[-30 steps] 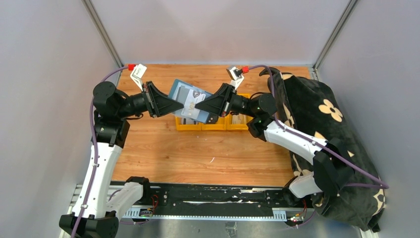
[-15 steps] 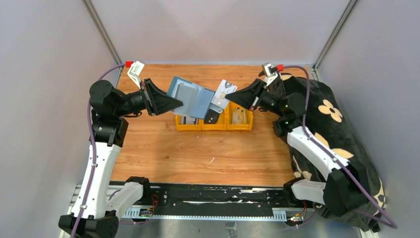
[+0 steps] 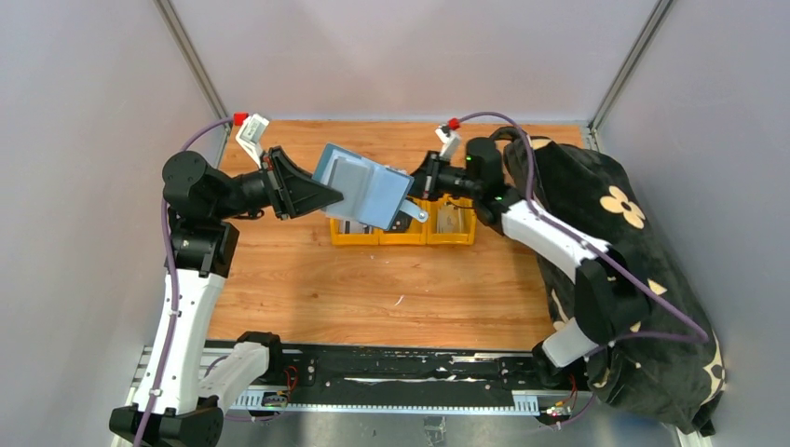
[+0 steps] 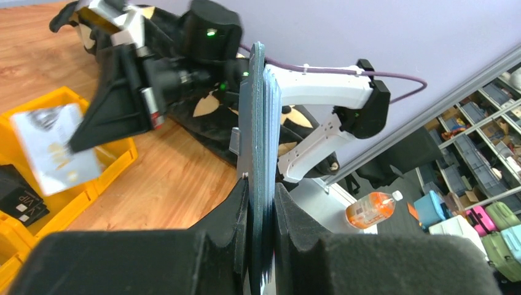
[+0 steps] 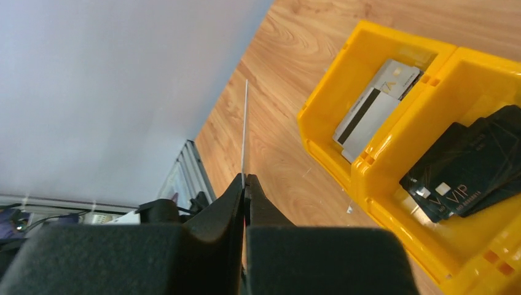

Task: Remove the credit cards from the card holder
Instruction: Place the credit card in the storage box, then remove the credit card from the card holder.

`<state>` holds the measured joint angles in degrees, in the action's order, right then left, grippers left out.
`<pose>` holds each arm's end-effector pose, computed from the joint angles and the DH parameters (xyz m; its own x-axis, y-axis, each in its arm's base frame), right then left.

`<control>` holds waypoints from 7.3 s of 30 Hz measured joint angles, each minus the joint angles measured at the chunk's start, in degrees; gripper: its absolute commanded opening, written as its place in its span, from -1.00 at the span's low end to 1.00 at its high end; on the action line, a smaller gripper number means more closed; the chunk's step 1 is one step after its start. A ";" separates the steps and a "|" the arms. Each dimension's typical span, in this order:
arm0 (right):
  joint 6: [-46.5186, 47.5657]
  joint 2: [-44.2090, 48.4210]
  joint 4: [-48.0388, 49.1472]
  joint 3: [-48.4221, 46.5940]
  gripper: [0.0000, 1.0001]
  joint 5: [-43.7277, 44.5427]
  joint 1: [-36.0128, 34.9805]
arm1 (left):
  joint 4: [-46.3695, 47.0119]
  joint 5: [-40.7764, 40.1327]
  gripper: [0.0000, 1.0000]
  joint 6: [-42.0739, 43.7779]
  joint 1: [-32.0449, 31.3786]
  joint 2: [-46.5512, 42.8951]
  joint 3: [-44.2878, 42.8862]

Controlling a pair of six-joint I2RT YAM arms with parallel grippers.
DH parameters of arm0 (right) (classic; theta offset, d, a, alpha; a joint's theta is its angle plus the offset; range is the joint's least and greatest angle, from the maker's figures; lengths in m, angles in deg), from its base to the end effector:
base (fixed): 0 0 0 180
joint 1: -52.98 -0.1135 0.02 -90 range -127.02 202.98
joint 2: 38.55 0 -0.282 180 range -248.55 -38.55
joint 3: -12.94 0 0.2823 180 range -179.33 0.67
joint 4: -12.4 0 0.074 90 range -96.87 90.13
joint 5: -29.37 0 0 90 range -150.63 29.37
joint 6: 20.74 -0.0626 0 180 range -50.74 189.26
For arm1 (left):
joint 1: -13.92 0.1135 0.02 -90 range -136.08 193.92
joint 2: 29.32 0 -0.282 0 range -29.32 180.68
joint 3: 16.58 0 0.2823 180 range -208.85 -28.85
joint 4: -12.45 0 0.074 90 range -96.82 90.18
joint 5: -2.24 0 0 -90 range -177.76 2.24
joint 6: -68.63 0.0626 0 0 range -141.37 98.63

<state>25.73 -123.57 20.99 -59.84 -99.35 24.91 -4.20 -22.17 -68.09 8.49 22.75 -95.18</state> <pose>0.3292 0.2199 0.3268 -0.6729 0.2501 -0.6961 -0.6268 0.3068 0.7162 0.1913 -0.0754 0.4792 -0.5615 -0.2488 -0.7891 0.7634 0.2120 -0.6101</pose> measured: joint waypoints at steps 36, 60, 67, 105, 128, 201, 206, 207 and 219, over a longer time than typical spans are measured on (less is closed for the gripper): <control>9.73 -34.73 -22.73 -33.92 0.44 9.73 -9.79 | -9.79 1.51 -1.00 10.38 0.00 -1.64 -1.57; -3.26 12.11 9.16 -5.68 0.64 -11.61 -2.67 | -18.32 1.49 -1.00 20.57 0.00 -2.10 -1.60; -0.11 11.67 9.16 -4.68 0.40 -15.41 -7.39 | -18.58 1.51 -1.00 21.27 0.00 -1.95 -1.60; 6.60 8.85 1.70 -5.75 -1.00 -16.81 -12.44 | -20.44 6.23 -0.40 22.77 0.02 -1.64 -2.29; 7.28 10.25 1.97 -6.43 -1.00 -18.56 -13.18 | -23.63 -4.68 -0.15 27.39 0.07 -1.73 -3.96; 4.11 11.43 6.10 -5.40 -1.00 -22.80 -12.33 | -31.26 5.97 -0.43 34.45 6.84 -0.96 -9.55; 4.09 10.78 6.49 -5.46 -1.00 -22.84 -12.76 | -31.19 5.95 -0.15 34.10 6.82 -0.96 -8.76; 4.09 10.51 6.56 -5.53 -1.00 -22.82 -12.85 | -31.21 5.90 -0.10 34.01 6.78 -0.96 -8.57; 4.07 8.87 8.17 -6.38 -1.00 -22.75 -13.90 | -31.28 7.30 -0.12 33.97 6.32 -0.92 -7.80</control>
<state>29.79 -114.69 29.17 -66.22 -122.10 11.01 -35.48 -14.87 -34.13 14.81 21.84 -102.98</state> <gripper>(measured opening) 0.035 0.438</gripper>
